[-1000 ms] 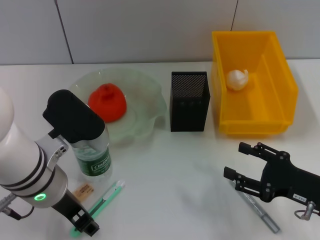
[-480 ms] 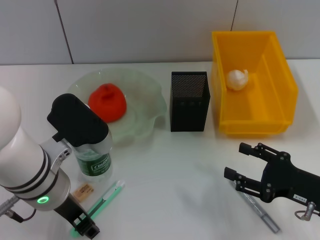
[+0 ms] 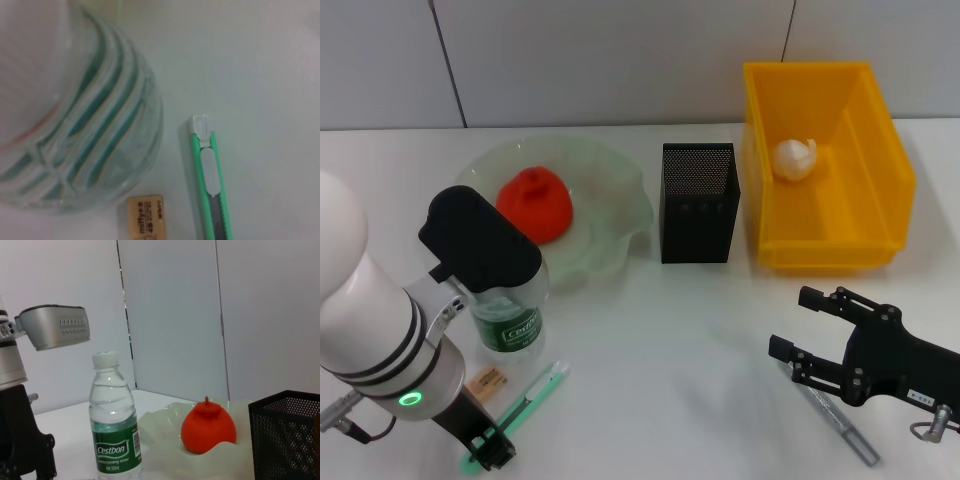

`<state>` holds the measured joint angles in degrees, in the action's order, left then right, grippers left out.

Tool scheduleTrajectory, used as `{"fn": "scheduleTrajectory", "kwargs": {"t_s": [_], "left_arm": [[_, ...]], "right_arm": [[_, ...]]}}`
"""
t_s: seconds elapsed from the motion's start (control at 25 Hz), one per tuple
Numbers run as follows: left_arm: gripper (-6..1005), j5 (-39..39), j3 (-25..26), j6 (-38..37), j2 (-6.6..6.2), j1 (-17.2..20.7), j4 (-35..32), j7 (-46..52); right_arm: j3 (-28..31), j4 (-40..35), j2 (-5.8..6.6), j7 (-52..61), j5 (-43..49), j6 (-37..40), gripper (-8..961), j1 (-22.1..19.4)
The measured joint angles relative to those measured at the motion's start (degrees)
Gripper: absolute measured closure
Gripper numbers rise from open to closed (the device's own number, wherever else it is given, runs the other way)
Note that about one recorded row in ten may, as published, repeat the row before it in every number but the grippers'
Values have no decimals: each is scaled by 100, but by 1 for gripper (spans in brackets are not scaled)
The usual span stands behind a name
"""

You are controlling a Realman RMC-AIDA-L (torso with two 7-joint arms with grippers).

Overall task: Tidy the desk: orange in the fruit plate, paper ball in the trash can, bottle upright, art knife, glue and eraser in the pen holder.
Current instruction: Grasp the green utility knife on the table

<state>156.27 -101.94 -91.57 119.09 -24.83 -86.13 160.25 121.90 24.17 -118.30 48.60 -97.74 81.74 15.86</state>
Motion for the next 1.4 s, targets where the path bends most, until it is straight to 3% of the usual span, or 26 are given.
{"fn": "scheduleTrajectory", "kwargs": {"t_s": [0.28,1.4], "left_arm": [[667,13,-39,0,0,-6,0,7],[841,26,-123,8,0,-47,7,32]], "right_arm": [[0,0,0,0,0,0,195,-4],[0,2,0,0,1,-1,194,-4]]}}
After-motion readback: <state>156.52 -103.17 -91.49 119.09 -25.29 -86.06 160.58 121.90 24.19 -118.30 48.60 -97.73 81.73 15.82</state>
